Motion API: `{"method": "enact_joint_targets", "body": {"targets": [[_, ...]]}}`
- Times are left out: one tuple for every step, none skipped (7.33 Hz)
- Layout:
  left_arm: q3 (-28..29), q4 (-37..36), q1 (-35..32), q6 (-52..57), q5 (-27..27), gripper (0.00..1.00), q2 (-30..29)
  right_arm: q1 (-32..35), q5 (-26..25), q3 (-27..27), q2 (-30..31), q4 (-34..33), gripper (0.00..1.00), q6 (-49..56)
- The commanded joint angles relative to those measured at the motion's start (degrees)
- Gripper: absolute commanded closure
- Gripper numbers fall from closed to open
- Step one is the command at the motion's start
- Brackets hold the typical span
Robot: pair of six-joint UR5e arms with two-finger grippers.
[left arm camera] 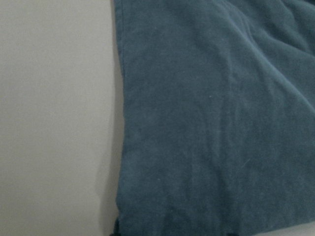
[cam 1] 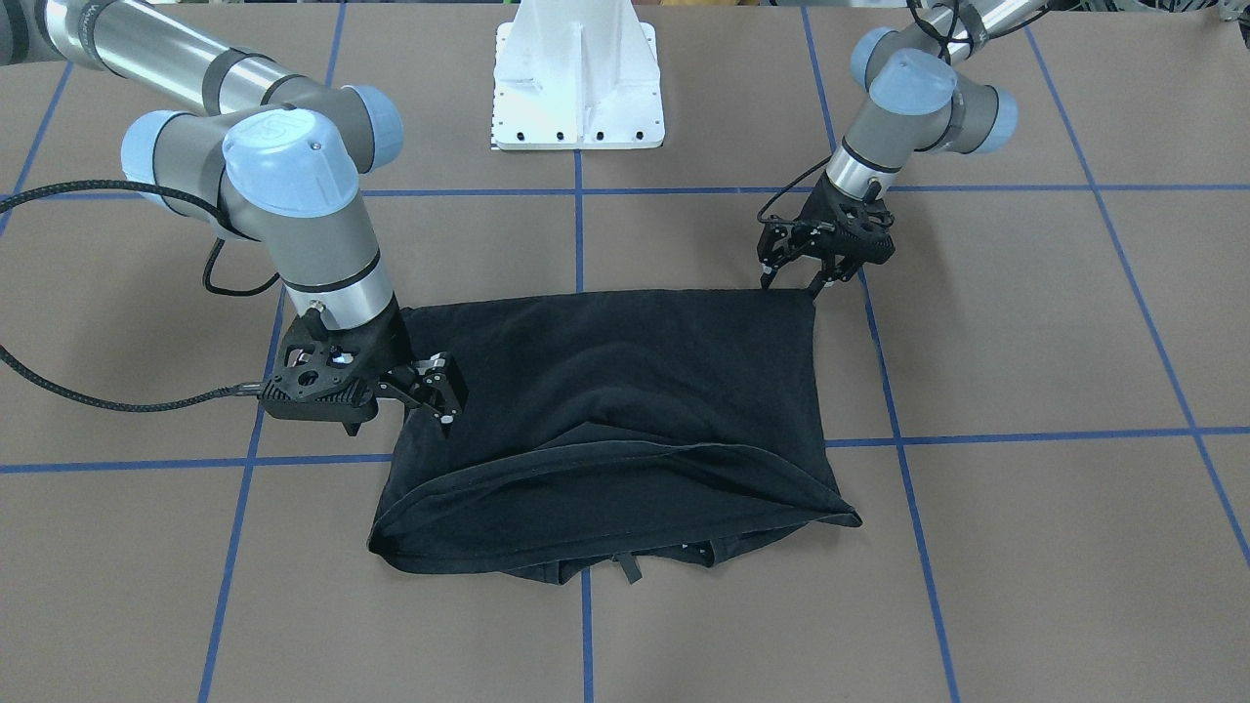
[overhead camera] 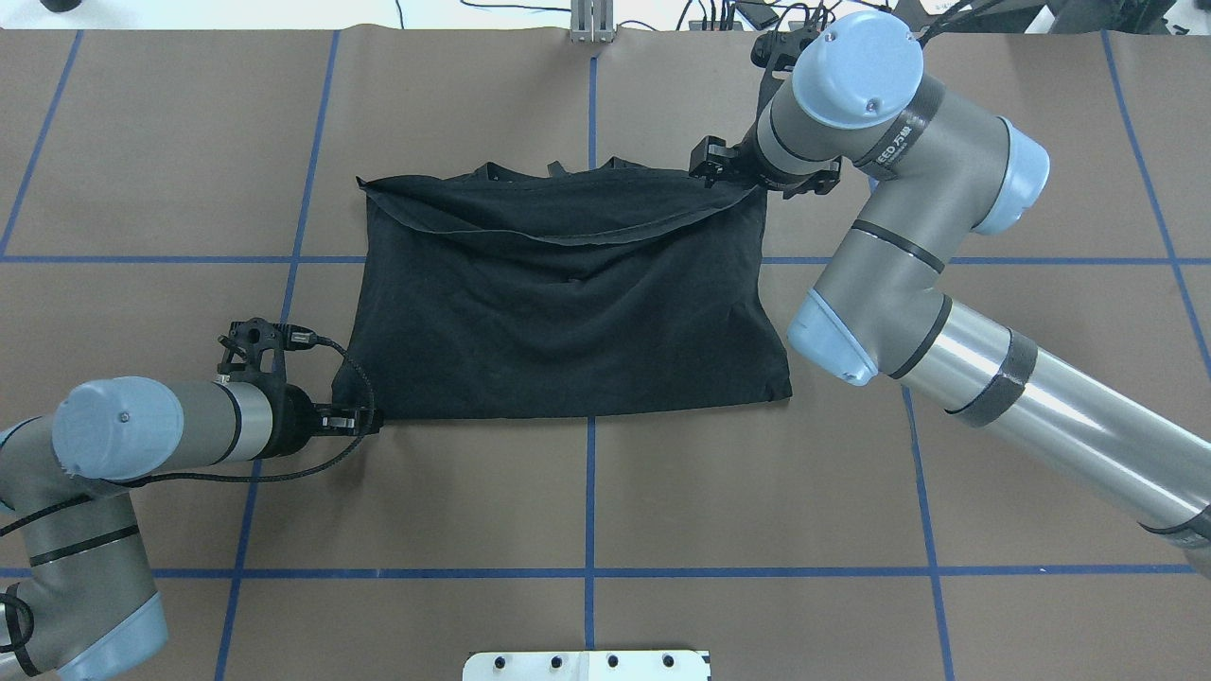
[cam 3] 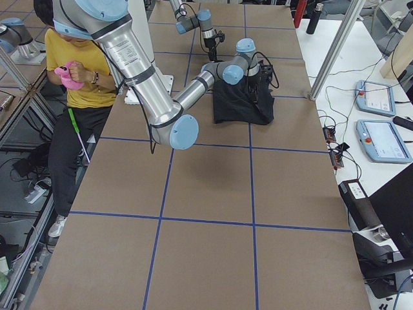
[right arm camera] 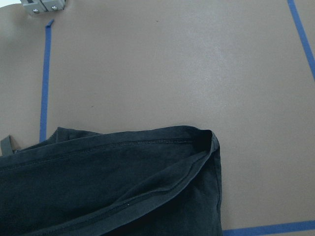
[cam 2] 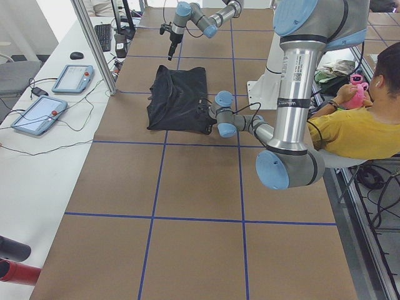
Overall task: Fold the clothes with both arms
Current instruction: 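Lower the left gripper to the folded shirt's side nearest it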
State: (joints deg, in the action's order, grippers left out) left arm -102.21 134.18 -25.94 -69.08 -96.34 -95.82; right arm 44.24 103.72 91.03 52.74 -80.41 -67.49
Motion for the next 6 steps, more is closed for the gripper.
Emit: {"method": "enact_joint_targets", "body": {"targets": [[-0.6, -0.1, -0.6, 0.2, -0.2, 0.51, 0.1, 0.0, 0.0, 0.4, 0.3, 0.1, 0.00, 0.0], [-0.8, -0.1, -0.8, 0.2, -0.3, 0.69, 0.1, -0.1, 0.0, 0.4, 0.3, 0.1, 0.00, -0.1], [-0.8, -0.1, -0.9, 0.1, -0.3, 0.98, 0.1, -0.2, -0.1, 0.8, 0.4, 0.0, 0.00, -0.1], [-0.8, -0.1, -0.9, -0.2, -0.2, 1.00, 0.1, -0.3, -0.2, 0.9, 0.4, 0.0, 0.00, -0.1], [-1.0, -0.1, -1.0, -0.2, -0.2, 1.00, 0.1, -0.4, -0.2, 1.1, 0.4, 0.0, 0.00, -0.1], [-1.3, -0.1, -2.7, 0.3, -0.4, 1.00, 0.1, -0.5, -0.2, 1.1, 0.5, 0.0, 0.00, -0.1]]}}
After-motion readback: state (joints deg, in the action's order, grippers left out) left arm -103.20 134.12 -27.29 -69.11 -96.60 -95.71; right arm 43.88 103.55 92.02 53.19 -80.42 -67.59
